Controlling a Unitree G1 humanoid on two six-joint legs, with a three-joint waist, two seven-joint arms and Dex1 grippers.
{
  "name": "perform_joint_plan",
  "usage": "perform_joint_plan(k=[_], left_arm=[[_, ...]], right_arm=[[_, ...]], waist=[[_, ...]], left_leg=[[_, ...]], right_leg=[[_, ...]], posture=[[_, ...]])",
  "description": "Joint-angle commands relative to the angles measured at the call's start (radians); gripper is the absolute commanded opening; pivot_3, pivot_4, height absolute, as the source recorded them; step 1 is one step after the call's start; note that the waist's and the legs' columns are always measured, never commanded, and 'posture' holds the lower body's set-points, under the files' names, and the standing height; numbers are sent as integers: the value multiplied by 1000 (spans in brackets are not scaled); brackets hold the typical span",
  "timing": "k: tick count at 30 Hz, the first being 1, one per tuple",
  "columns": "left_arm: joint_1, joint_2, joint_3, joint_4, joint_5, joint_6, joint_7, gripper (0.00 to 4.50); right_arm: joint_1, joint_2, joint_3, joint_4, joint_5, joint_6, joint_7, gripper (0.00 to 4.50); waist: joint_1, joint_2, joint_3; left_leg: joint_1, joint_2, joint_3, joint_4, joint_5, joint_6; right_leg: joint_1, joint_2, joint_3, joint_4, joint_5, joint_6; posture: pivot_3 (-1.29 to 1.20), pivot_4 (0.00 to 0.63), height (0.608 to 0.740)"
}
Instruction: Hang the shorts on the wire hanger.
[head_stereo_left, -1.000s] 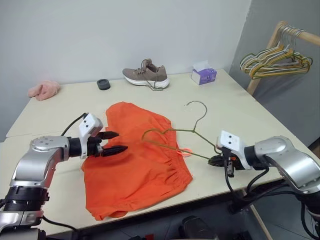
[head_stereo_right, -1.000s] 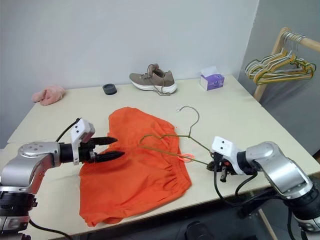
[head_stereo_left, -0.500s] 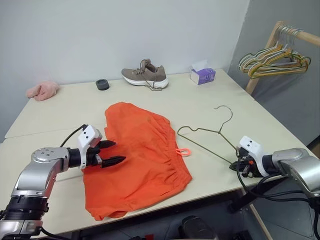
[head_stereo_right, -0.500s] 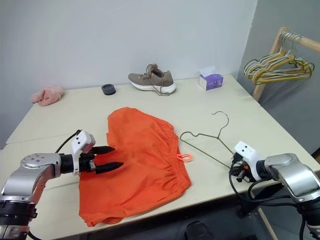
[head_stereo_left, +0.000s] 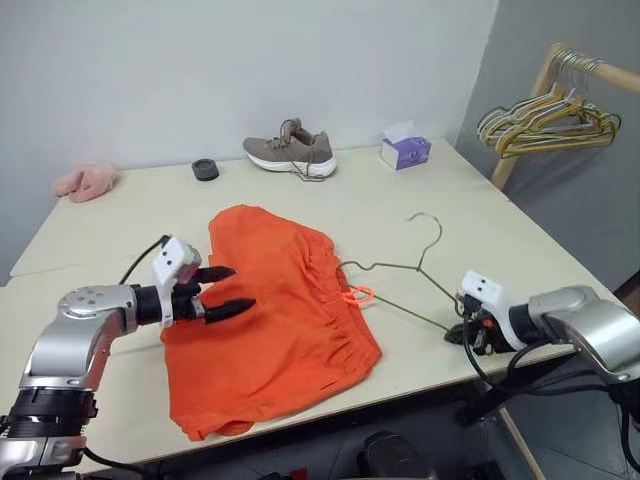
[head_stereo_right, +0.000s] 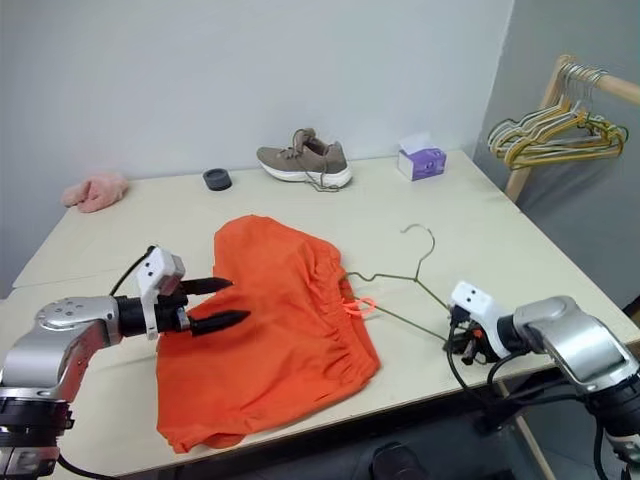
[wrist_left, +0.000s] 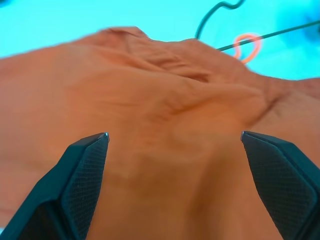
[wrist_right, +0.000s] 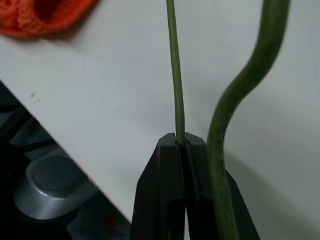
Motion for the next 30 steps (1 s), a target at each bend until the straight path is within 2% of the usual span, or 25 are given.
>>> perform_joint_plan(k=[1, 15, 25, 30], left_arm=[[-36, 12, 47, 36, 14, -41, 31, 4473], [-74, 5, 56, 103, 32, -111, 79, 4473], [-91, -5, 38, 124, 44, -139, 81, 4473], [-89, -6, 33, 120, 50, -153, 75, 4473]], right_arm=[[-30, -6, -12, -41, 20, -9, 14, 0], [-53, 0, 58, -166, 5, -36, 3, 0], [-107, 71, 82, 38, 10, 41, -30, 0], [-171, 66, 40, 110, 64, 66, 31, 0]], waist=[[2, 0, 0], [5, 0, 0], [4, 0, 0], [3, 0, 0]], left_leg=[[0, 0, 0, 0, 0, 0], [-2, 0, 0, 0, 0, 0], [-2, 0, 0, 0, 0, 0], [-1, 0, -1, 0, 0, 0]], right_leg=[[0, 0, 0, 0, 0, 0], [-2, -1, 0, 0, 0, 0], [-1, -1, 0, 1, 0, 0], [-2, -1, 0, 2, 0, 0]], posture=[[-318, 0, 740], [-317, 0, 740], [-315, 0, 740], [-298, 0, 740]])
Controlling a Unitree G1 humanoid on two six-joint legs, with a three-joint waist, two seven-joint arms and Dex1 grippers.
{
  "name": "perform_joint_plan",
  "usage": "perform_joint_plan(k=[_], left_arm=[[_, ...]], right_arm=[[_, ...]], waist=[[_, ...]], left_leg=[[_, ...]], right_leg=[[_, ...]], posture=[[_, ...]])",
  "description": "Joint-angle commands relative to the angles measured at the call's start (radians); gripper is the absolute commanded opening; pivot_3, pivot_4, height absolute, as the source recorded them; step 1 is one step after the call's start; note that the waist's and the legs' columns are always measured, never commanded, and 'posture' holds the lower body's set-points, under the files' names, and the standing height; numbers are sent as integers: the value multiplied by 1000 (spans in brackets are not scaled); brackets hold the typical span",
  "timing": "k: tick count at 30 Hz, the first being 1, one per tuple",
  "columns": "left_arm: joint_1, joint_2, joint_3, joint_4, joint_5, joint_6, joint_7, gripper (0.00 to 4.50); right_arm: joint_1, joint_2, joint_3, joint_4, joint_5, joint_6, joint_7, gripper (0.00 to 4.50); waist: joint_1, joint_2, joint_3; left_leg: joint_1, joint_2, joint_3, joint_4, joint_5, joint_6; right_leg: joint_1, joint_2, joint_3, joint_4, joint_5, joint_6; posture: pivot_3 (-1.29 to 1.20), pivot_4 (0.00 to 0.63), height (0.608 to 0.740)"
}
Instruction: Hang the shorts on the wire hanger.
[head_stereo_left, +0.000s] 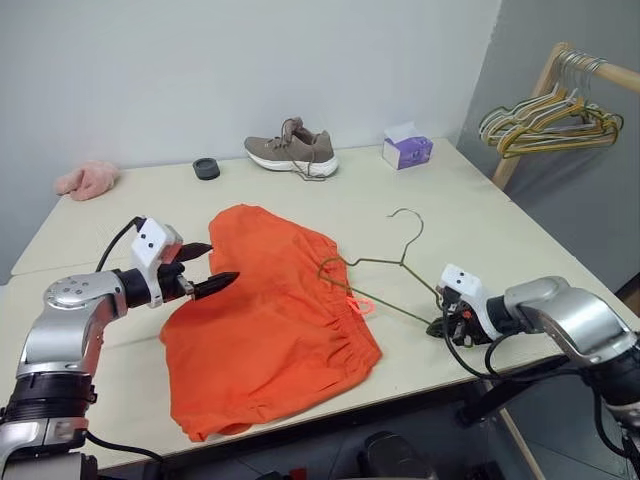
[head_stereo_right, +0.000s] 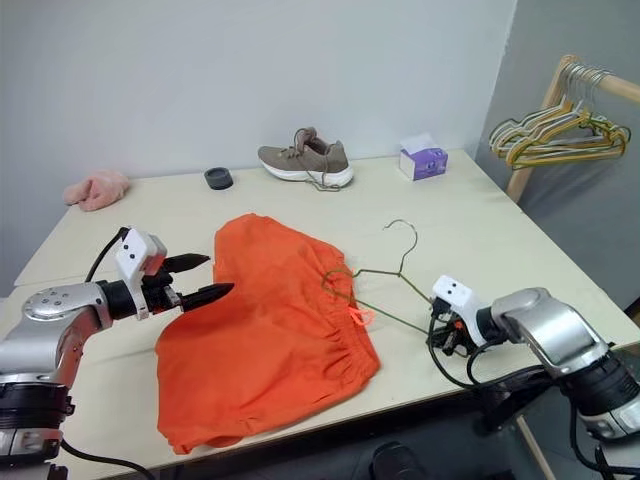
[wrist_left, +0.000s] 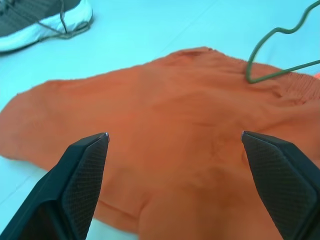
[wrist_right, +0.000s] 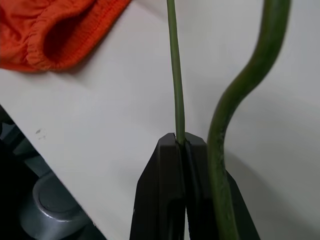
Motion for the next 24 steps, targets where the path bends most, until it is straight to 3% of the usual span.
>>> perform_joint_plan(k=[1, 14, 24], left_arm=[[-16, 7, 17, -14, -1, -15, -10, 4473], [-3, 12, 13, -61, -36, 60, -70, 4473], [-22, 13, 13, -29, -19, 43, -73, 4473]], right_arm=[[-50, -20, -73, 5, 60, 36, 45, 0], [56, -22, -214, 12, 166, 285, -53, 0], [65, -21, -232, -86, 265, 377, -70, 0]], waist=[[2, 0, 0], [21, 0, 0], [20, 0, 0]], left_leg=[[0, 0, 0, 0, 0, 0], [0, 0, 0, 0, 0, 0], [0, 0, 0, 0, 0, 0]], right_leg=[[0, 0, 0, 0, 0, 0], [0, 0, -1, 1, 0, 0], [-1, 2, 0, 1, 0, 0]], posture=[[-298, 0, 740], [-305, 0, 740], [-309, 0, 740]])
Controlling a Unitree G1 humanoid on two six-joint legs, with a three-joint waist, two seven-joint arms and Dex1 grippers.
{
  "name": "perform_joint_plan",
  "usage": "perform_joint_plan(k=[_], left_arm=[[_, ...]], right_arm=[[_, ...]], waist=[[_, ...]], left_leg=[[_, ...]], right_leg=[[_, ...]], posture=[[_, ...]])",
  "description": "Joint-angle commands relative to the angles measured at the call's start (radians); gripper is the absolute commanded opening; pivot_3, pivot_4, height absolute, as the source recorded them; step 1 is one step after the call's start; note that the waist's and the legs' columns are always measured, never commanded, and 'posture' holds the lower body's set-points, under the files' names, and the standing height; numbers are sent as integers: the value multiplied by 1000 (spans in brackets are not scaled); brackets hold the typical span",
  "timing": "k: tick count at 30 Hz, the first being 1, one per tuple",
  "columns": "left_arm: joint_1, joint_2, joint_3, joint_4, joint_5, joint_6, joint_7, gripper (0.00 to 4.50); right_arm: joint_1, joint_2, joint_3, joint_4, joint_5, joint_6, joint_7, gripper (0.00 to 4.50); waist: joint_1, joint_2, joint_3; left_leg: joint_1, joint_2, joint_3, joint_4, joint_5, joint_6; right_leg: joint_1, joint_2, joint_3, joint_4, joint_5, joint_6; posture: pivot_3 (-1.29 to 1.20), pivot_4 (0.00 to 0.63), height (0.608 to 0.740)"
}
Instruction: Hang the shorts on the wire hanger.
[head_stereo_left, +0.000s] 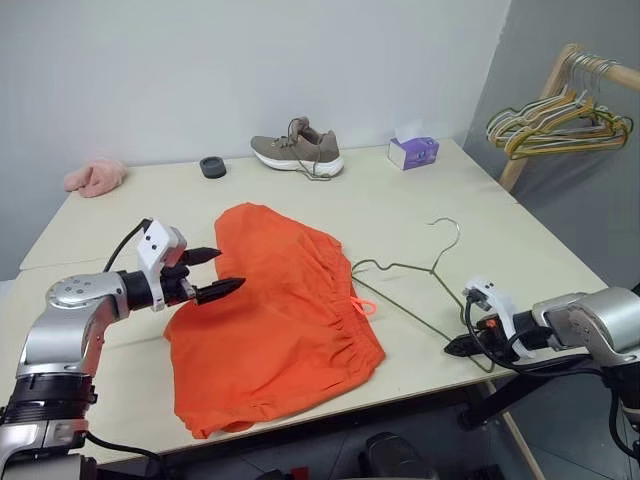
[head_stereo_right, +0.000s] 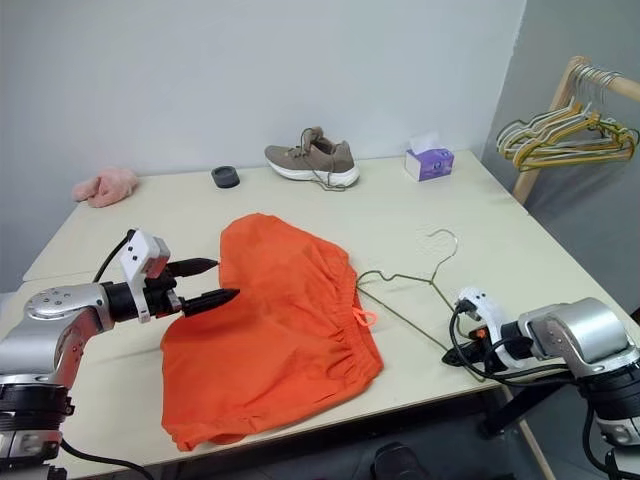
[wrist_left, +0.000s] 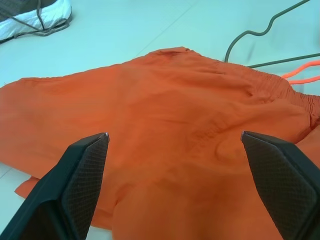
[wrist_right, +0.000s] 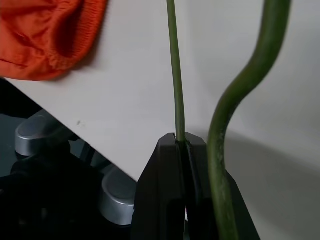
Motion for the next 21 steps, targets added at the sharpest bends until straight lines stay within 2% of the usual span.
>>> perform_joint_plan(k=[1, 7, 18, 21], left_arm=[[-28, 12, 15, 10, 7, -26, 0, 4473], [-21, 15, 27, 22, 13, -37, 5, 4473], [-9, 16, 31, 14, 16, -44, 17, 4473], [-7, 16, 32, 10, 18, -50, 20, 4473]], right_arm=[[-32, -2, -29, -37, 41, 18, -2, 0], [-47, -3, 14, -22, 48, 13, -13, 0], [-136, 75, 47, 76, 87, 117, -35, 0], [-139, 67, 59, 96, 92, 128, -38, 0]], waist=[[1, 0, 0], [1, 0, 0], [2, 0, 0], [8, 0, 0]], left_leg=[[0, 0, 0, 0, 0, 0], [0, 0, 0, 0, 0, 0], [0, 0, 0, 0, 0, 0], [0, 0, -1, 0, 0, 0]], right_leg=[[0, 0, 0, 0, 0, 0], [0, 0, 0, -1, 0, 0], [0, 0, 0, 0, 0, 0], [0, 0, 0, 0, 0, 0]], posture=[[-306, 0, 740], [-300, 0, 740], [-277, 0, 740], [-259, 0, 740]])
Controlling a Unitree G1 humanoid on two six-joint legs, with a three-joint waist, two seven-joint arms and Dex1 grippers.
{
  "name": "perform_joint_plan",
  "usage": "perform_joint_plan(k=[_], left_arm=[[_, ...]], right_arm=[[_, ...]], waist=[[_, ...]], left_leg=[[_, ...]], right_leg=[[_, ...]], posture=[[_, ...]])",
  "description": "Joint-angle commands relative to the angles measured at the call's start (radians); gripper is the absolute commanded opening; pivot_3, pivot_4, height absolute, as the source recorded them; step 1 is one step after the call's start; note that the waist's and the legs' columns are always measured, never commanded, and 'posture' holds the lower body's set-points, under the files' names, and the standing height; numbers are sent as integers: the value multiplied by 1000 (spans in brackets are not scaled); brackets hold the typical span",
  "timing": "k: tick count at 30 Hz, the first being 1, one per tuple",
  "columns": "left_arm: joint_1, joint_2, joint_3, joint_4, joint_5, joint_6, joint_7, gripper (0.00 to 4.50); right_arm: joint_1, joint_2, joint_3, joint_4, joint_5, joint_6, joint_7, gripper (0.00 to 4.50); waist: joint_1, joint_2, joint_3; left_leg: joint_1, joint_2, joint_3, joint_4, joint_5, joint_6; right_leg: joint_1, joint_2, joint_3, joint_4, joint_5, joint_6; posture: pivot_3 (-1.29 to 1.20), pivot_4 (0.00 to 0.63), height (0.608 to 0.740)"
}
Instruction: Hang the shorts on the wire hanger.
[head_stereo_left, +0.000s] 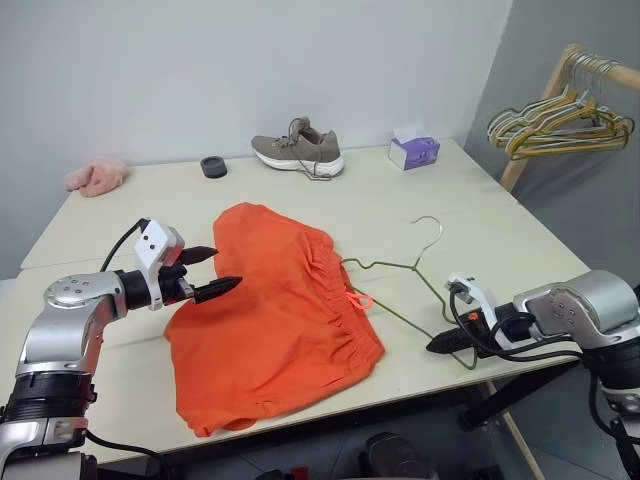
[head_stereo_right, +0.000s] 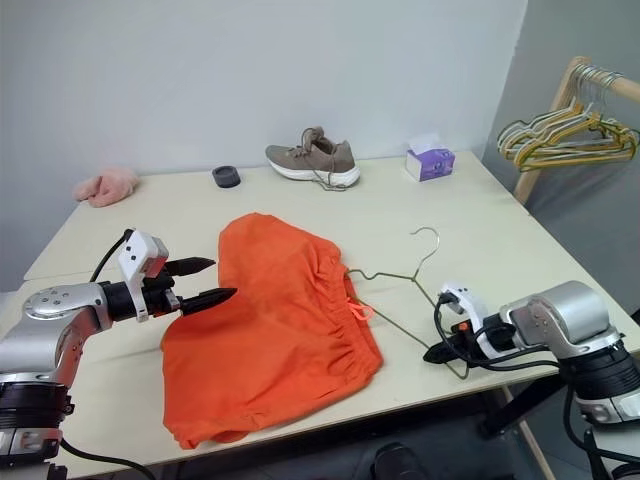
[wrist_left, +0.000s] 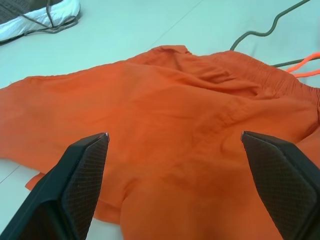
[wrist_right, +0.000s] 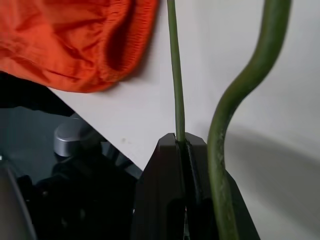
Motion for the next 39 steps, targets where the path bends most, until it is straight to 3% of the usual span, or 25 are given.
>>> perform_joint_plan(k=[1, 5, 15, 23, 33, 36, 39], left_arm=[[-3, 16, 32, -19, 1, -23, 8, 4473], [6, 20, 39, -19, 2, -31, 12, 4473], [1, 17, 36, -26, -4, -34, 22, 4473], [10, 14, 35, -36, -5, -37, 26, 4473], [15, -5, 34, -55, -12, -34, 42, 4473], [12, -9, 35, -57, -18, -28, 48, 4473], [-7, -24, 46, -45, -23, -24, 74, 4473]], right_arm=[[-17, -19, 0, 13, 18, 14, 1, 0], [-10, -12, -4, 3, 56, 52, 0, 0], [-112, 158, -21, 187, 35, 56, -124, 0], [-169, 291, -111, 328, 35, 56, -248, 0], [-196, 515, -348, 385, 29, 56, -469, 0], [-195, 507, -313, 302, 22, 39, -451, 0], [-186, 436, -146, 171, -41, -155, -377, 0]], waist=[[5, 0, 0], [16, 0, 0], [33, 0, 0], [47, 0, 0], [53, 0, 0], [52, 1, 0], [52, 1, 0]], left_leg=[[0, 0, 0, 0, 0, 0], [-1, -1, 0, 0, 0, 0], [-1, 0, 1, 1, 0, 0], [-1, 0, 1, 0, 0, 0], [-2, -1, 2, 0, 0, 0], [-2, -1, 2, 0, 0, 0], [-2, -1, 2, 0, 0, 0]], right_leg=[[0, 0, 0, 0, 0, 0], [-1, 0, 0, -1, 0, 0], [-3, 0, 1, 4, 0, 0], [-4, 0, 1, 5, 2, -4], [-5, 1, 2, 6, 3, -4], [-6, 1, 2, 6, 3, -4], [-6, 1, 2, 6, 3, -4]], posture=[[-259, 0, 740], [-247, 0, 740], [-233, 0, 740], [-218, 0, 740], [-218, 0, 740], [-222, 0, 740], [-226, 0, 740]])
